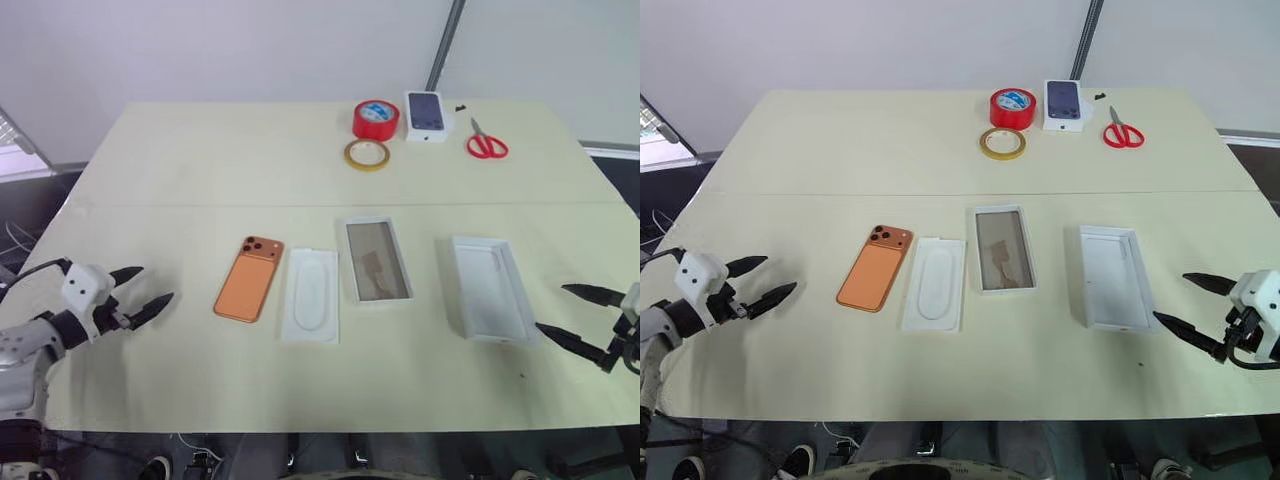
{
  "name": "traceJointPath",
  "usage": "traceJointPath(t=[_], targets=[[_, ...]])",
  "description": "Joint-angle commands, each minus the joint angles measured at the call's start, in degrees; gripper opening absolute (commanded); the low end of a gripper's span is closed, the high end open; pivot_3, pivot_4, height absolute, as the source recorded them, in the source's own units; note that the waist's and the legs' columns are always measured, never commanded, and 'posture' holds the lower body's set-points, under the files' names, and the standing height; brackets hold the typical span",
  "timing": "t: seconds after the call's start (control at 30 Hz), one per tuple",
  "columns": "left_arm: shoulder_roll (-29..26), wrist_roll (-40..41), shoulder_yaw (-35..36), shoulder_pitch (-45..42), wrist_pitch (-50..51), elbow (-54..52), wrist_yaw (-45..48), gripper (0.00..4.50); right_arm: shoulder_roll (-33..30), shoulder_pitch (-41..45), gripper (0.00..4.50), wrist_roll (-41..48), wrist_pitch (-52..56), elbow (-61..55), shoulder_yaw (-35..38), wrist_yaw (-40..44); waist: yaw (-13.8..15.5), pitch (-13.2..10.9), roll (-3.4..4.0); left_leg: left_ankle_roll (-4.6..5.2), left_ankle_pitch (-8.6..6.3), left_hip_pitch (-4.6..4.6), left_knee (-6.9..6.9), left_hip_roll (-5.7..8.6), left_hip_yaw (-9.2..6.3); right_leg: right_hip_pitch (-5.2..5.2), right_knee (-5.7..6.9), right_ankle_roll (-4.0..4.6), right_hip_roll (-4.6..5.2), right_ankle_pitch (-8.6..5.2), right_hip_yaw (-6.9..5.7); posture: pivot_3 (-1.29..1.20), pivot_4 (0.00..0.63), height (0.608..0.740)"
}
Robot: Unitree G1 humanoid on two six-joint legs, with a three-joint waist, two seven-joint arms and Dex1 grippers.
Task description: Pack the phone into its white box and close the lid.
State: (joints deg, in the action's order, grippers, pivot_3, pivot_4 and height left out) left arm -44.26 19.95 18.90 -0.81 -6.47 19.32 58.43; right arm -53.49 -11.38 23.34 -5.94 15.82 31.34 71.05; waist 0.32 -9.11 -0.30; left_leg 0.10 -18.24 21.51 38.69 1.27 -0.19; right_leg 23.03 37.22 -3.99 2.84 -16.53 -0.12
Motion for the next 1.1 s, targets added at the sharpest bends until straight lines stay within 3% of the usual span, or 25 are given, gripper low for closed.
traceJointPath(t=[0.03,0.73,0.93,1.1], targets=[[-0.06,1.08,0.71,-0.77,0.21,-1.24,0.24,4.27,-0.31,0.92,4.5,1.02,-0.07,-0.66,1.25,-0.49,-0.05,0.0,0.0,0.0,0.0,0.0,-0.01,0.0,0.0,0.0,0.0,0.0,0.0,0.0,0.0,0.0,0.15,0.74],[1.45,2.02,-0.53,-0.9,-0.09,-8.96,3.28,4.27,1.14,4.18,4.5,0.99,4.03,-7.63,-2.99,-3.87,0.19,-0.01,0.02,0.0,0.0,0.01,-0.04,0.0,0.01,0.02,-0.02,-0.12,0.0,0.07,0.0,0.0,0.15,0.74],[-1.71,5.59,-2.14,2.07,15.95,-18.25,3.25,4.27,1.79,4.51,4.5,0.6,4.61,-13.39,-6.11,-4.28,-0.05,-0.02,0.03,0.0,0.0,0.01,-0.06,0.0,0.01,0.02,-0.01,-0.12,0.0,0.07,0.0,0.0,0.15,0.74],[-4.67,14.72,-3.7,1.36,39.27,-27.56,1.29,4.27,3.03,6.01,4.5,3.41,9.01,-23.95,-10.61,-5.1,-0.03,-0.03,0.06,0.0,0.0,0.0,-0.06,0.0,0.0,0.02,0.01,-0.13,0.0,0.07,0.0,0.0,0.15,0.74]])
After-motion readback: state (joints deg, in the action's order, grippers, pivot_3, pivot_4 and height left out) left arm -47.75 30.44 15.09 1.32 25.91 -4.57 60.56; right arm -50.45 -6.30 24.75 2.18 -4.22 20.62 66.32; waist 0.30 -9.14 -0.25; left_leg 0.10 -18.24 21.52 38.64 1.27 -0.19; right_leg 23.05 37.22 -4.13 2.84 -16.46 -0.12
